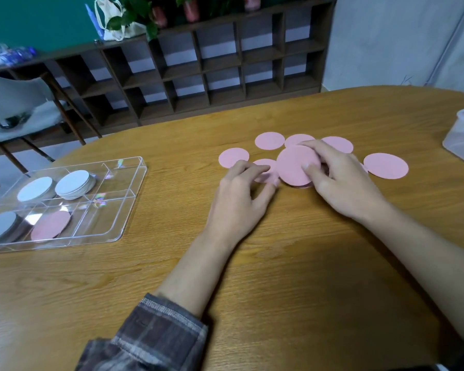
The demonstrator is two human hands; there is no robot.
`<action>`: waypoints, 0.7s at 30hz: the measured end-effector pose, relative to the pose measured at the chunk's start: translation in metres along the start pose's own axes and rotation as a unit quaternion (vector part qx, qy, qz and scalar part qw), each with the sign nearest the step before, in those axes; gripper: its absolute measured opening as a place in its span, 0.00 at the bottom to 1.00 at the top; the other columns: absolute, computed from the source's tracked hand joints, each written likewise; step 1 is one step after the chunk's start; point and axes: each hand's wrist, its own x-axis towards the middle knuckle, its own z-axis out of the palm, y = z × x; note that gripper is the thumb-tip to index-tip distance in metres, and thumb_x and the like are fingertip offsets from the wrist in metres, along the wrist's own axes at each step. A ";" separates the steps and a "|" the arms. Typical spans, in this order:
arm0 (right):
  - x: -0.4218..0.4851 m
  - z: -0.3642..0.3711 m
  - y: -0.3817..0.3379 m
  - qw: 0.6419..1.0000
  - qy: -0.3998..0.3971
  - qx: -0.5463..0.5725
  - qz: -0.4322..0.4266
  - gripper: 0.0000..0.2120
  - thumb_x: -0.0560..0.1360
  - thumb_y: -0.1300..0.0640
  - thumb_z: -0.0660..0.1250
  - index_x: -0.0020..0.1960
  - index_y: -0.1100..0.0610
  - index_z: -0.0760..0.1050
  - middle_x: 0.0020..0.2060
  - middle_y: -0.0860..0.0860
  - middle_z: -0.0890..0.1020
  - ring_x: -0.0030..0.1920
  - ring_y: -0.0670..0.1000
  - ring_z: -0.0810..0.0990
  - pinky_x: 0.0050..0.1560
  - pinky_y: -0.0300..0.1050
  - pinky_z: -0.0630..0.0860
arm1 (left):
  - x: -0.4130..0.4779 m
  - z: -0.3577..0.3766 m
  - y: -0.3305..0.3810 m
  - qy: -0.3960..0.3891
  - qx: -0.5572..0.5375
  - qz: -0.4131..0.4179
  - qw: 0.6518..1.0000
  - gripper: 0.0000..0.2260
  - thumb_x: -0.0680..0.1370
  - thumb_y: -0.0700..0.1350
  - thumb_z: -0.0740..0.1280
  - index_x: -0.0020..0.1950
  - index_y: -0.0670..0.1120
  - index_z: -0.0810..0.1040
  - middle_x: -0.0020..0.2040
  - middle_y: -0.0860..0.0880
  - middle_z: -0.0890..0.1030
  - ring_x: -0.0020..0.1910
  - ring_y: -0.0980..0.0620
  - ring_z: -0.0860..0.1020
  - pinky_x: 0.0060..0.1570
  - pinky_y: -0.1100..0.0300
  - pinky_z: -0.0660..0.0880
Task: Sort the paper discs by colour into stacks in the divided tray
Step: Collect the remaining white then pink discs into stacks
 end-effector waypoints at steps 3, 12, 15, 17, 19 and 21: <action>0.004 -0.005 0.008 0.998 0.039 0.009 0.044 0.17 0.82 0.57 0.61 0.69 0.47 0.74 0.58 0.45 0.81 0.58 0.47 0.75 0.49 0.34 0.68 | 0.009 0.004 -0.001 -0.062 0.062 0.014 0.996 0.20 0.80 0.54 0.70 0.70 0.47 0.79 0.69 0.50 0.78 0.69 0.49 0.75 0.69 0.49 0.73; 0.007 -0.005 0.013 0.997 0.053 0.009 0.048 0.16 0.82 0.58 0.62 0.68 0.48 0.76 0.53 0.43 0.80 0.52 0.43 0.75 0.44 0.22 0.65 | 0.014 -0.004 -0.005 -0.109 0.096 -0.013 0.989 0.16 0.81 0.56 0.69 0.66 0.50 0.80 0.58 0.53 0.84 0.56 0.47 0.81 0.53 0.49 0.78; 0.006 -0.006 0.010 0.998 0.046 0.009 0.040 0.16 0.83 0.58 0.62 0.68 0.47 0.75 0.54 0.42 0.79 0.54 0.43 0.74 0.44 0.21 0.65 | 0.013 -0.009 -0.001 -0.083 0.112 0.012 0.990 0.14 0.86 0.57 0.59 0.60 0.53 0.81 0.55 0.56 0.86 0.52 0.45 0.83 0.48 0.49 0.79; 0.004 -0.006 0.006 0.999 0.040 0.016 0.032 0.16 0.83 0.58 0.62 0.68 0.45 0.75 0.55 0.41 0.79 0.56 0.44 0.75 0.46 0.23 0.65 | 0.010 -0.013 0.003 -0.051 0.123 0.023 0.991 0.14 0.87 0.55 0.55 0.57 0.52 0.79 0.52 0.56 0.87 0.49 0.43 0.83 0.42 0.50 0.78; 0.003 -0.006 0.003 0.999 0.034 0.020 0.018 0.17 0.83 0.58 0.61 0.68 0.43 0.75 0.57 0.40 0.79 0.57 0.45 0.75 0.50 0.27 0.67 | 0.009 -0.014 0.002 -0.011 0.100 0.030 0.995 0.11 0.87 0.50 0.57 0.53 0.48 0.76 0.50 0.55 0.87 0.46 0.43 0.82 0.40 0.51 0.76; 0.001 -0.005 0.000 1.000 0.021 0.022 0.007 0.17 0.83 0.58 0.61 0.68 0.42 0.75 0.58 0.41 0.81 0.58 0.46 0.76 0.52 0.29 0.68 | 0.008 -0.013 0.002 0.030 0.079 0.039 0.996 0.11 0.87 0.47 0.59 0.51 0.44 0.76 0.46 0.48 0.83 0.44 0.43 0.79 0.41 0.49 0.75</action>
